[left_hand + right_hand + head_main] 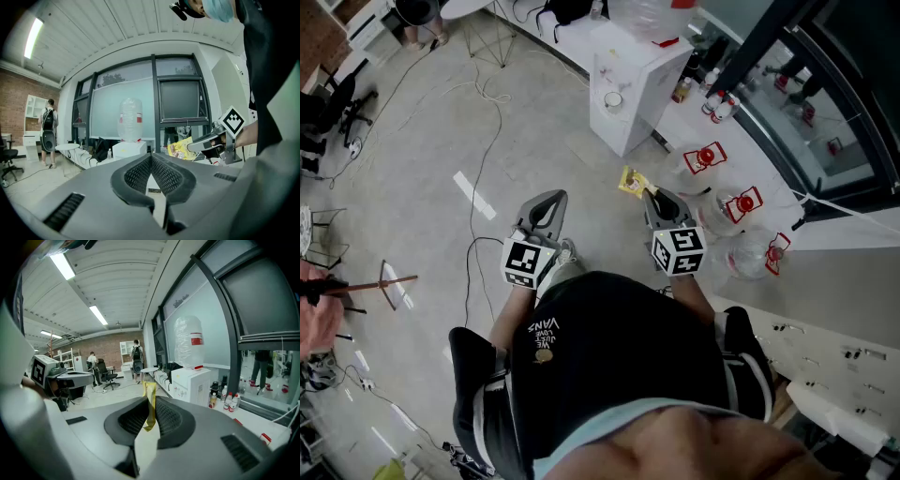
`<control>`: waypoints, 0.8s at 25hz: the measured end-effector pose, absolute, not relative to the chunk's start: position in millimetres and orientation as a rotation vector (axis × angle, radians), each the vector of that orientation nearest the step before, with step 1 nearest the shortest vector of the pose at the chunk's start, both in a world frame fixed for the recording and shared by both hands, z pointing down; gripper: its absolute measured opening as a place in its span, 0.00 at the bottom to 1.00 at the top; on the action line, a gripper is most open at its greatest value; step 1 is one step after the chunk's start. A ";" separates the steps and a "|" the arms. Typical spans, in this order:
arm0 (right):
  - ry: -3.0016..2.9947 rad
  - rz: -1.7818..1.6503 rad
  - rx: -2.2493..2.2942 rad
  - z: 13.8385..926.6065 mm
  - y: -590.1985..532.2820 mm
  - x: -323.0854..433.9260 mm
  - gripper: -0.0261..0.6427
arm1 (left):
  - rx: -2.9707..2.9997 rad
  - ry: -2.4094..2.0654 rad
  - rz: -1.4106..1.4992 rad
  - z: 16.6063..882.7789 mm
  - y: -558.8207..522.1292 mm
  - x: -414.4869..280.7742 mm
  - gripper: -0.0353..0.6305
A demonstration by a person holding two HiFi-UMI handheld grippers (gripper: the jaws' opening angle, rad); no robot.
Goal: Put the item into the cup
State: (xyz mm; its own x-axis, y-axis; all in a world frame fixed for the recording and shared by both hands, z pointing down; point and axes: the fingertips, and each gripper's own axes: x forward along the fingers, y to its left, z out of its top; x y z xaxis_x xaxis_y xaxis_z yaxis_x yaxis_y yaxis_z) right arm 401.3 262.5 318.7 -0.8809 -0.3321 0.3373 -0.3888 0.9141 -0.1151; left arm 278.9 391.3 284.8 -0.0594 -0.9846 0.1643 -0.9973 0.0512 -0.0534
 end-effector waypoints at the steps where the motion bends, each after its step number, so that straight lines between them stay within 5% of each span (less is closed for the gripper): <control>1: -2.764 0.257 0.537 318.3 260.5 397.8 0.14 | 2.096 -2.215 0.227 284.9 389.4 275.6 0.08; 20: -2.741 0.390 0.777 317.2 231.9 302.0 0.14 | 2.256 -2.048 0.210 286.7 364.1 160.4 0.08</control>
